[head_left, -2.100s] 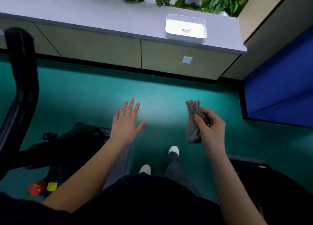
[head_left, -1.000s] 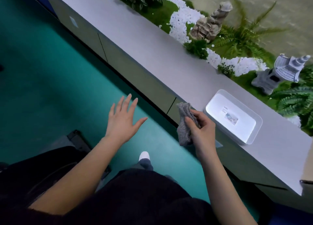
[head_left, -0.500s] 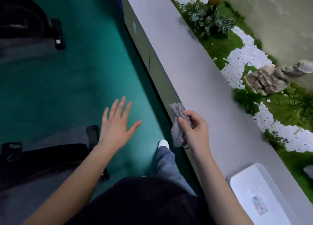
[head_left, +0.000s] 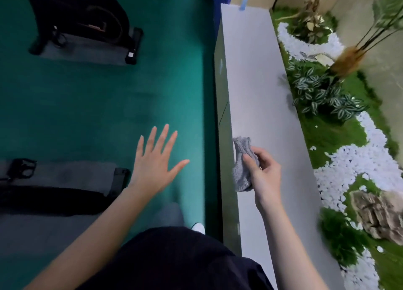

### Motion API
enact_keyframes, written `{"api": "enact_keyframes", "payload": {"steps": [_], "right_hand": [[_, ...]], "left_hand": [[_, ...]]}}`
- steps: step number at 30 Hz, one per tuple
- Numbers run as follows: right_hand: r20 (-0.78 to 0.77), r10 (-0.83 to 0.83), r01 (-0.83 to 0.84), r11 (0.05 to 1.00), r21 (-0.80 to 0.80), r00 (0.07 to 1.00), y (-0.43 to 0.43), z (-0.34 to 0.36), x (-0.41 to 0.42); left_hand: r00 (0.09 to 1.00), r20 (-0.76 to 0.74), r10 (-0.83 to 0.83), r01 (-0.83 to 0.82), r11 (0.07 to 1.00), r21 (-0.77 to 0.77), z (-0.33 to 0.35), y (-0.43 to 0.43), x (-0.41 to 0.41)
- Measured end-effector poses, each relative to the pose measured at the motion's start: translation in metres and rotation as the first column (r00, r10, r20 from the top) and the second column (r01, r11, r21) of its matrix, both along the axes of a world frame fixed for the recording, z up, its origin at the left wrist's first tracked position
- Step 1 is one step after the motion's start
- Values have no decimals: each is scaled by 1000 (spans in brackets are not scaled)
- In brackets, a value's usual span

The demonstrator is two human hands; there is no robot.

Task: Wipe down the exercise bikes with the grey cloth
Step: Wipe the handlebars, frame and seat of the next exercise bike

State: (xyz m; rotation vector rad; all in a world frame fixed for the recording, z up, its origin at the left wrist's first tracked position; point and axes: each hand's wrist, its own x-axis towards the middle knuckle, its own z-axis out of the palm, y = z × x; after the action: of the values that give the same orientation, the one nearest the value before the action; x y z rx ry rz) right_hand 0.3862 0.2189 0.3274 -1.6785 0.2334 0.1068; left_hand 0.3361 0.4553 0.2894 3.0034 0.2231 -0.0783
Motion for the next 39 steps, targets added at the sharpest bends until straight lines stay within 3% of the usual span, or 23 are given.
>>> {"api": "enact_keyframes", "payload": {"steps": [7,16,21,31,39], "right_hand": [[17,264,-263,963,-57,964,76,-9,113],[58,304,-298,950,-93,951,146,-5,254],[79,384,-376,921,-103,920,194,5,323],[162,729,-675,679,-288,665,306,1,477],[166,868,-798,496,-342,469,383,-3,600]], "left_hand": [[983,11,184,-184,982,-33,-5,54,87],[970,33,241,-240,970,-41,7,147,214],[923,53,381,-379,925,-44,16,189,247],[720,40,692,-691,722,-38,10,241,322],[580,37,814,-812,581,-54,6,251,415]]}}
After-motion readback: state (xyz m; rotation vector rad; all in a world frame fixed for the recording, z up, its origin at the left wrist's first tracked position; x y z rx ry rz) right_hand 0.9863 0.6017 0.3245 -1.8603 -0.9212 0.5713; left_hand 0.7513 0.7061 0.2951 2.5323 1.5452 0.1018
